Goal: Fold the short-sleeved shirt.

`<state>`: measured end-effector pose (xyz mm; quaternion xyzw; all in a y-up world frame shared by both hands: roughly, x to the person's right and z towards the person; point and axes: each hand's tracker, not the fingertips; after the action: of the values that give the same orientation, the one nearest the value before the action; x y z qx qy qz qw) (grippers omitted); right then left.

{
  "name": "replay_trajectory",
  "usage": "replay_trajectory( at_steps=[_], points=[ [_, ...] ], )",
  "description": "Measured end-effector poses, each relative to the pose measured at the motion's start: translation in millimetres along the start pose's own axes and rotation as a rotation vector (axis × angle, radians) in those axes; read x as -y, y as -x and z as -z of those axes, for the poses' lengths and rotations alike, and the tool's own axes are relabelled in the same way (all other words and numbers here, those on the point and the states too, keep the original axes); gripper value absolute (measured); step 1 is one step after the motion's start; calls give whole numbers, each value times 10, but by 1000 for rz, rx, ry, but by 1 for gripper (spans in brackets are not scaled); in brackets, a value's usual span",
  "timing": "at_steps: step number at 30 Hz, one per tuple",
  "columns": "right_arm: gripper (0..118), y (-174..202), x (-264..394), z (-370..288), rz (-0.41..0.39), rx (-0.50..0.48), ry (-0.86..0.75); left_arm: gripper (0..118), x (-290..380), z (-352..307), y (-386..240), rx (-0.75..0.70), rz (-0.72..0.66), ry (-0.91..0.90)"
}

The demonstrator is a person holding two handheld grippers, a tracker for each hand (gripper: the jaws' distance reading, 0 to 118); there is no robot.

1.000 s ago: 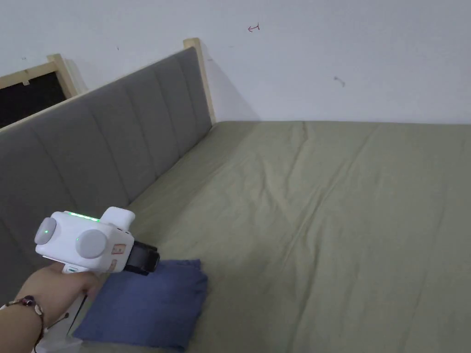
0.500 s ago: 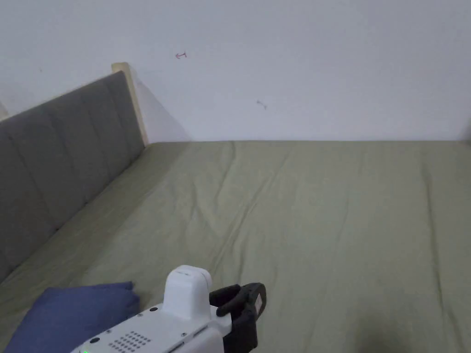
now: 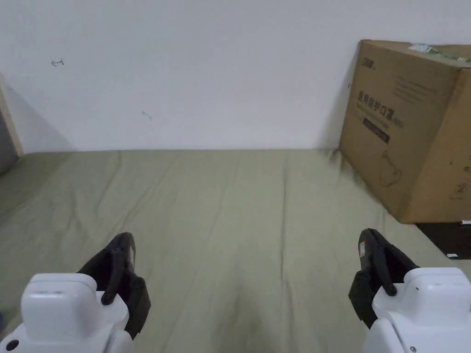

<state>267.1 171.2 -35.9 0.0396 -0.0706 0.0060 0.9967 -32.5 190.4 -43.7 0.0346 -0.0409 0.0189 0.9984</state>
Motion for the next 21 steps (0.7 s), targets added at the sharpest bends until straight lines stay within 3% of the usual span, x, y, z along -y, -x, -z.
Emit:
replay_trajectory(
  at_steps=[3, 7, 10, 11, 12, 14, 15, 16, 17, 18, 21],
  points=[
    [0, -64, 69, -37, 93, -27, 69, 1, 43, -95, -33, 16, 28, 12],
    [0, -71, 26, -93, 47, -30, 51, 1, 36, -146, -92, -3, 68, 6],
    [0, -107, -50, -125, 69, -37, 37, 1, 9, -154, -121, -21, 55, -5],
    [3, -117, -67, -124, 73, -45, 36, 1, 1, -153, -132, -32, 53, -8],
    [15, -118, -79, -122, 72, -46, 38, 3, -2, -153, -139, -46, 58, -15],
    [73, -115, -79, -118, 63, -30, 44, 30, -20, -137, -125, -45, 59, -17],
    [97, -121, -76, -119, 61, -16, 47, 51, -25, -117, -101, -26, 46, -13],
    [118, -125, -64, -120, 62, -1, 38, 83, -33, -97, -84, -2, 26, 0],
    [118, -124, -53, -126, 59, 15, 35, 104, -34, -69, -90, 28, 7, 34],
    [118, -150, -59, -175, 65, 19, 36, 115, -21, -48, -99, 24, 15, 64],
    [118, -168, -99, -169, 37, 35, 26, 118, 14, -106, -134, 15, 59, 7]
  ],
)
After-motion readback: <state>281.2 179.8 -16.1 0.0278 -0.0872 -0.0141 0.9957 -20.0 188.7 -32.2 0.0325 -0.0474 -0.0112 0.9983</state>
